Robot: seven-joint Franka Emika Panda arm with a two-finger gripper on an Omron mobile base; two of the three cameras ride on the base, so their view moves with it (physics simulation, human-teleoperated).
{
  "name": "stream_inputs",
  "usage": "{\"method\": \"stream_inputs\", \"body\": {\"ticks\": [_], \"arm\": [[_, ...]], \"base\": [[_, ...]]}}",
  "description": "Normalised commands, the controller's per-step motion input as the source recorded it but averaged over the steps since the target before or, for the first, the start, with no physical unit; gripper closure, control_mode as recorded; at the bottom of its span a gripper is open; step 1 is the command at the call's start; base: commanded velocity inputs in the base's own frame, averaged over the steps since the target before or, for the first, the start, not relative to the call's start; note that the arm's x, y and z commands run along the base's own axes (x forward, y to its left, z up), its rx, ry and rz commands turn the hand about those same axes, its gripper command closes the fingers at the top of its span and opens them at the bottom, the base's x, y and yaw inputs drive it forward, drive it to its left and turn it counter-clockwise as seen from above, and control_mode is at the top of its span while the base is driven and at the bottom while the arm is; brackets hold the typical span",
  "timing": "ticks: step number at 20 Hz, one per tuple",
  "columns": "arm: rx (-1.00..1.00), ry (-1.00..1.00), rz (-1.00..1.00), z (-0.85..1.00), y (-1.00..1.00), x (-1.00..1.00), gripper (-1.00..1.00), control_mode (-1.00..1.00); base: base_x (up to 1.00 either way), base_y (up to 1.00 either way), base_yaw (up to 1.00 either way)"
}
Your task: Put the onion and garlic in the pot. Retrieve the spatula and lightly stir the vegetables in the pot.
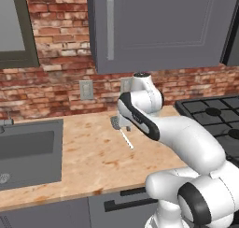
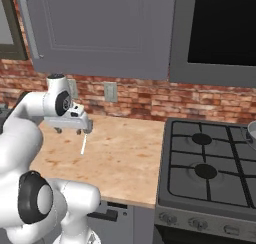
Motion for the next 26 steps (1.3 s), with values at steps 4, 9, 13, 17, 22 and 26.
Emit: {"method": "stream_inputs", "body": {"ticks": [4,9,13,17,22,26], "arm": [[-0.01,-0.01,0.00,-0.74,0.00,0.05,-1.00,-1.00],[0.00,-0.03,0.00,-0.45,0.00,0.42,-1.00,-1.00],[0.00,0.00,0.00,-0.28,0.00,0.71,-1.00,-1.00],[0.00,0.00,0.00,-0.14,0.00,0.70,-1.00,-1.00],[0.00,0.06,0.00,-0.07,0.01,0.24,-1.00,-1.00],[0.00,0.09,0.00,-0.17,0.04,0.01,-1.00,-1.00]], "base": [[0.00,0.00,0.00],[0.00,0.00,0.00],[0.00,0.00,0.00],[0.00,0.00,0.00],[0.00,0.00,0.00],[0.00,0.00,0.00]]}}
